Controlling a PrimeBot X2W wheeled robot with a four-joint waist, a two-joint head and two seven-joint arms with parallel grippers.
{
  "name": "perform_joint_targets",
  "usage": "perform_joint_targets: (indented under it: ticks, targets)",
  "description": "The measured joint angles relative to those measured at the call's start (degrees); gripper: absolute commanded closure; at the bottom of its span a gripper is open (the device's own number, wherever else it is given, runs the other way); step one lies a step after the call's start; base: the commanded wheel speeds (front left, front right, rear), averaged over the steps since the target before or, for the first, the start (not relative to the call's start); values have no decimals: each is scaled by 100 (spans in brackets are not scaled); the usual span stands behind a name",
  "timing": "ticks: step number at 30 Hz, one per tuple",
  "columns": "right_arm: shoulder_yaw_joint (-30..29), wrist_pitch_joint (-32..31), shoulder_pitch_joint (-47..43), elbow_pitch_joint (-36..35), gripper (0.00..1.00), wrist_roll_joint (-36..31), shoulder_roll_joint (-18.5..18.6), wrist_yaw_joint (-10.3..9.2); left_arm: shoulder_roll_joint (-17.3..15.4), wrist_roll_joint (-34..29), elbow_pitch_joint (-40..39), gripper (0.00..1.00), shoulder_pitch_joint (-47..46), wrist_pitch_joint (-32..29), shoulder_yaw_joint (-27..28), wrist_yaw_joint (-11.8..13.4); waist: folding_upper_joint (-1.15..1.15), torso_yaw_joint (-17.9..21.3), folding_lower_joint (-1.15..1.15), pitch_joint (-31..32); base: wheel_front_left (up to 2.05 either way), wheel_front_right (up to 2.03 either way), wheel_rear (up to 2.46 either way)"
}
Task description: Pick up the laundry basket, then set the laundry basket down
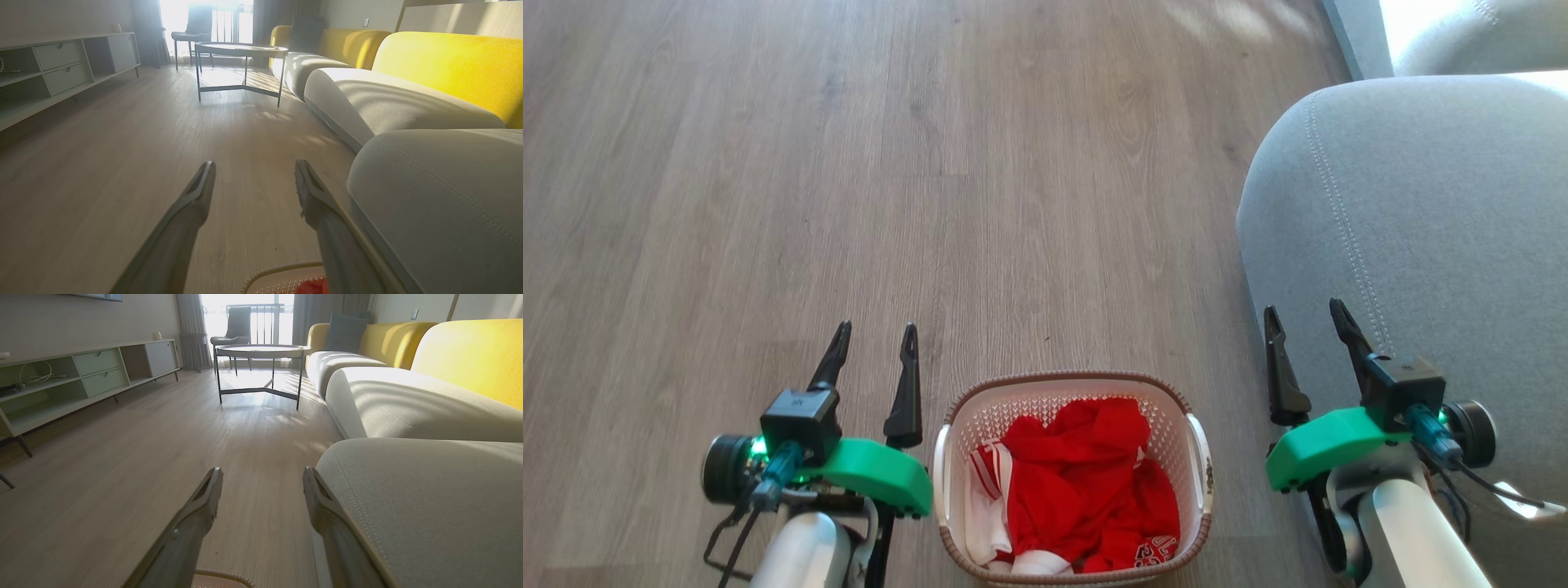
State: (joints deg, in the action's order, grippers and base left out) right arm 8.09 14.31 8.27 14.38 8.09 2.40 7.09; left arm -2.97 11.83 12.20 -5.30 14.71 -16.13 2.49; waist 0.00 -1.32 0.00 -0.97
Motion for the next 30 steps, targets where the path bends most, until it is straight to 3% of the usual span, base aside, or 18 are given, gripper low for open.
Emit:
perform_joint_targets:
  ticks: [18, 30]
  targets:
    - [-12, 0, 49, 40, 0, 12, 0, 0, 0, 65, 201, 0, 45, 0, -15, -81, 0, 21, 0, -157, 0, 0, 0]
    - [-7, 0, 771, 961, 0, -155, 9, 0, 22, 282, 1252, 0, -668, 0, -424, -254, 0, 86, 0, -989, 0, 0, 0]
